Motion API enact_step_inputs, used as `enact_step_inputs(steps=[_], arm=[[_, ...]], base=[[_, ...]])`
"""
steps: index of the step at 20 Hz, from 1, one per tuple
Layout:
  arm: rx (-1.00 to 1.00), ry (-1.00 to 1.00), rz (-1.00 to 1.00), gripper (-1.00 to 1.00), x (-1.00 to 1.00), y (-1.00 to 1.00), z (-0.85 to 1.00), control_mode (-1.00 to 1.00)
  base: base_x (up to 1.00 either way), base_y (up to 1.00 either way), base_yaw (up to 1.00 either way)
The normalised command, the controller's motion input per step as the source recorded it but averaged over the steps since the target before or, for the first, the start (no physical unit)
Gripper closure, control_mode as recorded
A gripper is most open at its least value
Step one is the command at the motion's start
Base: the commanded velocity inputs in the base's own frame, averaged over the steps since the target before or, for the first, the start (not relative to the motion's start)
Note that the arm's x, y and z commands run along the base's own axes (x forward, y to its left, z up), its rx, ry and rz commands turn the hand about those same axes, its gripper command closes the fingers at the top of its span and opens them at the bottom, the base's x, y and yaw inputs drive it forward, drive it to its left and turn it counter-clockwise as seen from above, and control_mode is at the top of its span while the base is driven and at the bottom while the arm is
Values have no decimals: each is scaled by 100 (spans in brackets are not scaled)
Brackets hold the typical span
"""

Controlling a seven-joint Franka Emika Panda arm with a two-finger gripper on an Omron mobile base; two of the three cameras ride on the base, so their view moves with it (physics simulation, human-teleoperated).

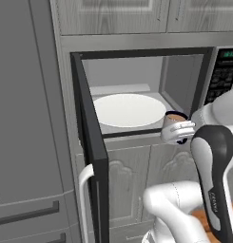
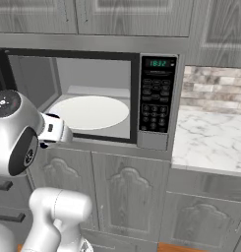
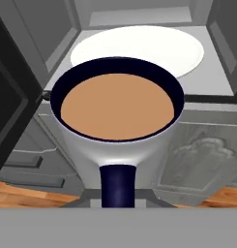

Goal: Pick the cup of tea, navigate to the dining table, and place it on the saucer.

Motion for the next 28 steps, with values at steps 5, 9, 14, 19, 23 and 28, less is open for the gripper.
enact_step_inputs(steps=[5, 9, 14, 19, 23, 28], arm=[[0, -1, 0, 100, -6, 0, 0, 100], [0, 0, 0, 100, 0, 0, 0, 100], [0, 0, 0, 100, 0, 0, 0, 100], [0, 0, 0, 100, 0, 0, 0, 100], [0, 0, 0, 100, 0, 0, 0, 100], [0, 0, 0, 100, 0, 0, 0, 100]], base=[[-77, -13, 0], [-76, -45, -14], [1, -12, -73], [3, 0, -84], [4, 0, -84], [0, 0, -89]])
